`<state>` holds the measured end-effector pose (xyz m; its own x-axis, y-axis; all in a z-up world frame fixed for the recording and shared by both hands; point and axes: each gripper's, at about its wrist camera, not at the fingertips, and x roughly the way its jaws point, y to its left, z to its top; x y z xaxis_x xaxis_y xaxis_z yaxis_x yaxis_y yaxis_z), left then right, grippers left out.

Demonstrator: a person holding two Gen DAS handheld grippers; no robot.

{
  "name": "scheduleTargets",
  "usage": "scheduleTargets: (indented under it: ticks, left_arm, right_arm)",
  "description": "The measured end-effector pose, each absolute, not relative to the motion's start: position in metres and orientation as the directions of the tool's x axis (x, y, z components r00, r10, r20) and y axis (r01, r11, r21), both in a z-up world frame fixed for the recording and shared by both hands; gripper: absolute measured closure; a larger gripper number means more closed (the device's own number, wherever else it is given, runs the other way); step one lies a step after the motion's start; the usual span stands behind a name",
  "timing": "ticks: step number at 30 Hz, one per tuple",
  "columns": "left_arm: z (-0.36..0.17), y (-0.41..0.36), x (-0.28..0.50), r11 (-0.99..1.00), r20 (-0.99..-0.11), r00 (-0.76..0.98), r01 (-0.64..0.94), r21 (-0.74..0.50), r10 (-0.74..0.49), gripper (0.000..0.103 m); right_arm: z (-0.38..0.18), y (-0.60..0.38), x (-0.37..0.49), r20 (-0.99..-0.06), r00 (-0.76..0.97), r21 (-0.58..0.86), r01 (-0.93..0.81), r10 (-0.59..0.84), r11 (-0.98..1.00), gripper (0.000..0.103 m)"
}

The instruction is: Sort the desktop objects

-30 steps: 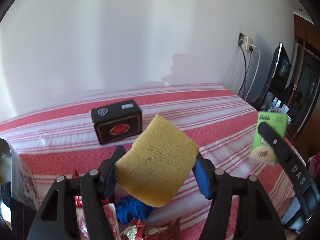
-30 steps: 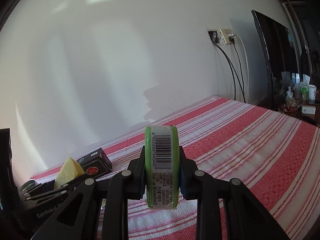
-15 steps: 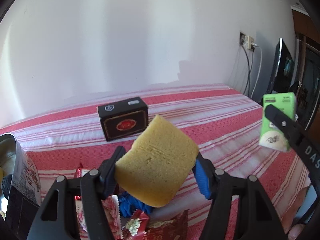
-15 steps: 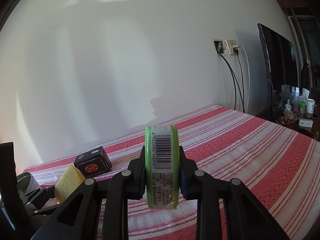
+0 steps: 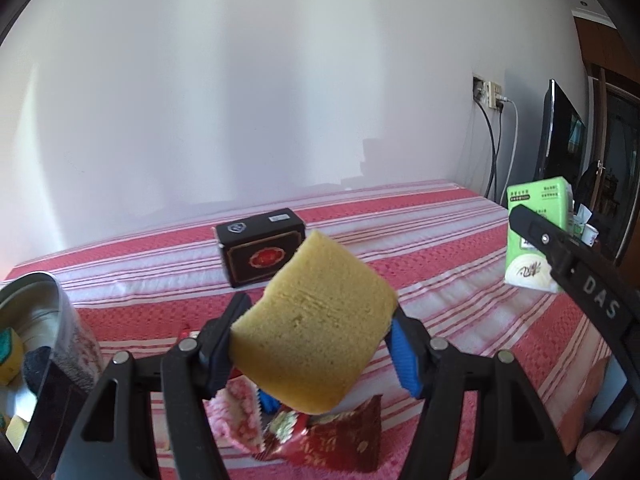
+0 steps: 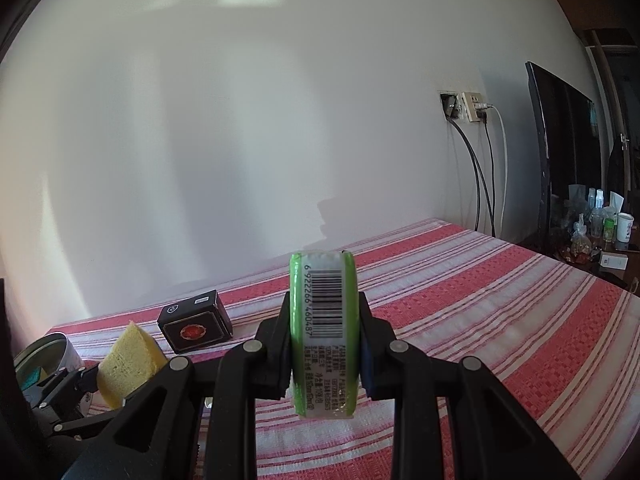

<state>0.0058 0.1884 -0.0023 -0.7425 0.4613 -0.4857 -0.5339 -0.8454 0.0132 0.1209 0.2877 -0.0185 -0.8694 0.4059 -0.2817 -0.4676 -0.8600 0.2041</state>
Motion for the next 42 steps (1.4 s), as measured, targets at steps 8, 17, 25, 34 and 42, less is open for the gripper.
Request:
scheduleTargets:
  ticks: [8, 17, 25, 34, 42]
  left_arm:
    - [0.001, 0.161, 0.019, -0.875, -0.445, -0.786, -0.484, 0.013, 0.429, 0.036]
    - [0.004, 0.135, 0.038, -0.894, -0.404, -0.823, -0.447, 0.029, 0.399, 0.036]
    - [0.008, 0.115, 0.049, -0.909, -0.379, -0.845, -0.415, 0.021, 0.377, 0.036]
    - [0.011, 0.092, 0.055, -0.918, -0.372, -0.852, -0.396, 0.001, 0.367, 0.036]
    - [0.015, 0.063, 0.066, -0.937, -0.321, -0.889, -0.348, 0.015, 0.325, 0.036]
  right_arm:
    - [-0.018, 0.287, 0.126, -0.272, -0.875, 0.221, -0.462, 0.401, -0.859, 0.074]
    - [-0.021, 0.280, 0.136, -0.263, -0.895, 0.285, -0.428, 0.359, -0.858, 0.074]
    - [-0.023, 0.253, 0.138, -0.252, -0.920, 0.330, -0.372, 0.299, -0.868, 0.074]
    - [-0.023, 0.217, 0.128, -0.255, -0.935, 0.313, -0.321, 0.247, -0.894, 0.074]
    - [-0.023, 0.183, 0.119, -0.247, -0.953, 0.292, -0.247, 0.177, -0.924, 0.074]
